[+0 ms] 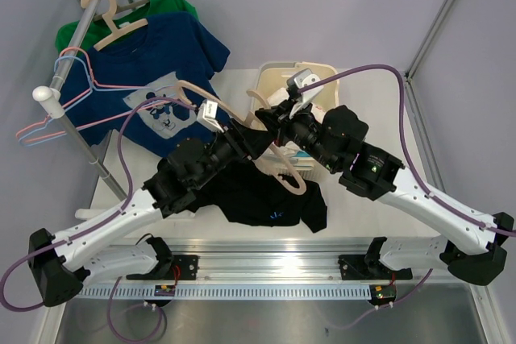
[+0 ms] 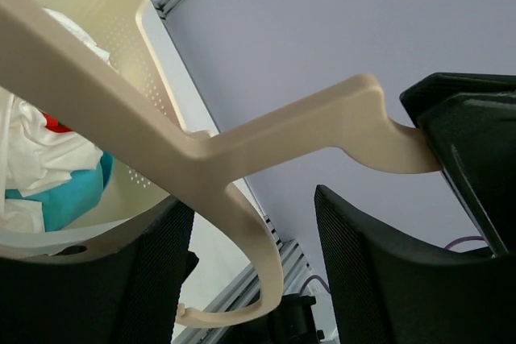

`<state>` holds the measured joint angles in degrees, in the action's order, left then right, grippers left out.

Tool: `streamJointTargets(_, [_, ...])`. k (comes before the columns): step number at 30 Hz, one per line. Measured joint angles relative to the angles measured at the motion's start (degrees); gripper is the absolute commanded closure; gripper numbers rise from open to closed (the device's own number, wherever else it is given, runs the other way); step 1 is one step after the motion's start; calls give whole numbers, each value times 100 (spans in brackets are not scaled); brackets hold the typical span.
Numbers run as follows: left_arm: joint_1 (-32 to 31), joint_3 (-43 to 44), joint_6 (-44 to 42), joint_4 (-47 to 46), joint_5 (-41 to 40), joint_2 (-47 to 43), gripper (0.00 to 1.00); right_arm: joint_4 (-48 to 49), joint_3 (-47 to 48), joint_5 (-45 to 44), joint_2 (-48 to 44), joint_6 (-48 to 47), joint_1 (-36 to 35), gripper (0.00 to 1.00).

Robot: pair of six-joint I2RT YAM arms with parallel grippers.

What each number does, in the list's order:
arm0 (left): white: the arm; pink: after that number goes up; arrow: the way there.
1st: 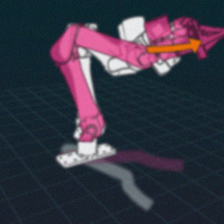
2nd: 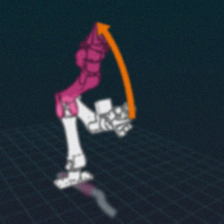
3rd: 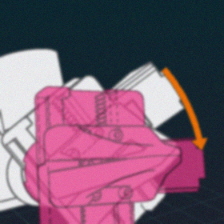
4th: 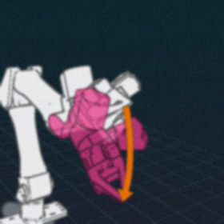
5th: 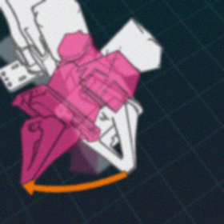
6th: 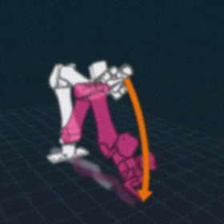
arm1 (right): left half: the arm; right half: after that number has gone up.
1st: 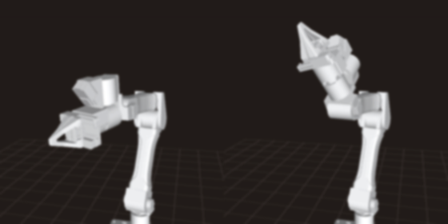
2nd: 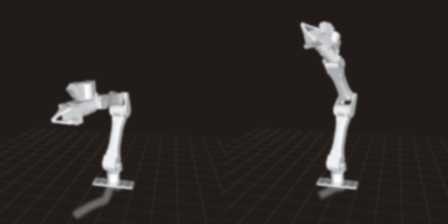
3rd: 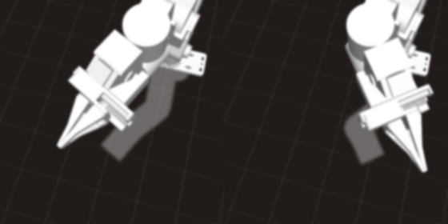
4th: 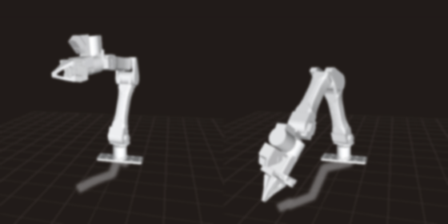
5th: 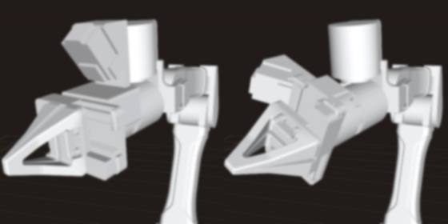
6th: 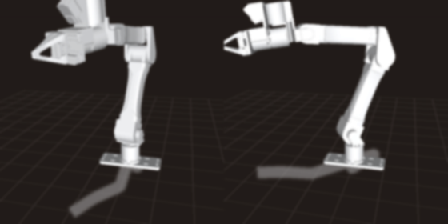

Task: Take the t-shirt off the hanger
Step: Place the hanger at the clothesline.

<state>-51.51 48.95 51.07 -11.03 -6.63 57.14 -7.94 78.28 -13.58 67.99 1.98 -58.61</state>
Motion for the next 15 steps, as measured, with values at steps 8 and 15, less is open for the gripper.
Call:
streamJointTargets(8, [0,61,22,151,-55,90,36,11,-142,-452,0,-199,0,100])
streamJointTargets(15, [0,61,131,133,-92,101,42,35,-173,-697,-15,-216,0,100])
